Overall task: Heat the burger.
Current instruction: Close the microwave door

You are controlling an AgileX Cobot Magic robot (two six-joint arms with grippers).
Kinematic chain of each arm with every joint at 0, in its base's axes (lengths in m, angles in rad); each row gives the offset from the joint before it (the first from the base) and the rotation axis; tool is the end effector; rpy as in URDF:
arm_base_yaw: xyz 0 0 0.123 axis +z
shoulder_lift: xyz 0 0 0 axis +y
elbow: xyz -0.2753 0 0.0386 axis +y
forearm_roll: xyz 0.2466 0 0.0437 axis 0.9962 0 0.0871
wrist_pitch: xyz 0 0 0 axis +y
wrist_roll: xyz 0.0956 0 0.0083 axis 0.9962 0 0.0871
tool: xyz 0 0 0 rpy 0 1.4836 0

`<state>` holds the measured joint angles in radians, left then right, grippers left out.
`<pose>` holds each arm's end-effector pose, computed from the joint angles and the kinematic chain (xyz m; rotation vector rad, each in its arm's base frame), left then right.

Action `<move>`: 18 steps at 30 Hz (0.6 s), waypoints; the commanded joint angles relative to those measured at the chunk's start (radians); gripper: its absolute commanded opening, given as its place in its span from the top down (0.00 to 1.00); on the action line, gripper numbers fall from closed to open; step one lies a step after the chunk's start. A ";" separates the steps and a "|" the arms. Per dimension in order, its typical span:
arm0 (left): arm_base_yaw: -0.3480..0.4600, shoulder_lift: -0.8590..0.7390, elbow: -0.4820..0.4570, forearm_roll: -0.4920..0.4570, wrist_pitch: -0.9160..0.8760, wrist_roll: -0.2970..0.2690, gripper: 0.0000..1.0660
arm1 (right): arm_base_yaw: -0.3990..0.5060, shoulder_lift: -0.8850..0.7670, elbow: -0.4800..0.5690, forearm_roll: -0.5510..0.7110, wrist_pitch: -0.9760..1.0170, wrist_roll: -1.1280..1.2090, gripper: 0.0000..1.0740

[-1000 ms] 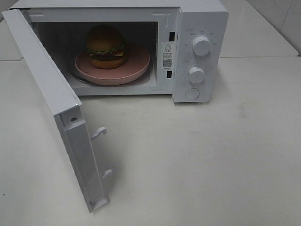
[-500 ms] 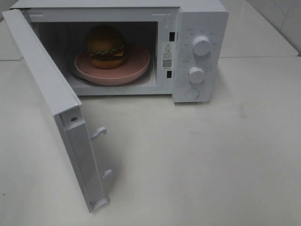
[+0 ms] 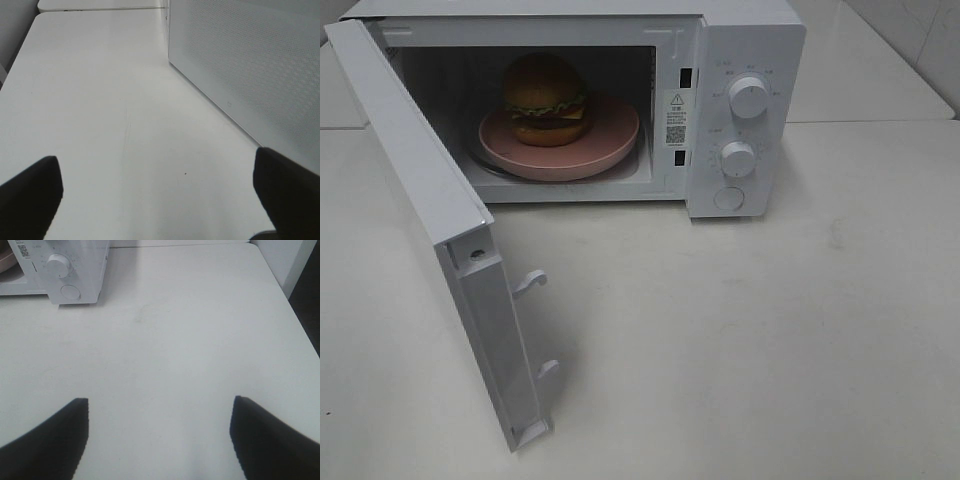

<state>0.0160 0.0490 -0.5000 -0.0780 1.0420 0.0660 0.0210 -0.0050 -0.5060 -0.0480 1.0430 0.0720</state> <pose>0.0138 -0.0062 0.2757 0.0522 2.0717 -0.0437 0.0049 -0.0039 0.2777 0.0534 2.0140 0.0020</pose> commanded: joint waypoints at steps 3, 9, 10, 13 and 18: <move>-0.004 -0.003 0.002 0.000 -0.003 0.002 0.08 | -0.009 -0.026 -0.001 0.005 -0.007 -0.015 0.31; -0.004 -0.003 0.002 0.000 -0.003 0.002 0.08 | -0.009 -0.026 -0.001 0.005 -0.007 -0.015 0.31; -0.004 -0.003 0.002 0.000 -0.003 0.002 0.08 | -0.009 -0.026 -0.001 0.005 -0.007 -0.015 0.31; -0.004 -0.003 0.002 0.000 -0.003 0.002 0.08 | -0.009 -0.026 -0.001 0.005 -0.007 -0.015 0.31; -0.004 -0.003 0.002 0.000 -0.003 0.002 0.08 | -0.009 -0.026 -0.001 0.005 -0.007 -0.015 0.31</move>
<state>0.0160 0.0490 -0.5000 -0.0780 1.0420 0.0660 0.0210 -0.0050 -0.5060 -0.0480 1.0430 0.0720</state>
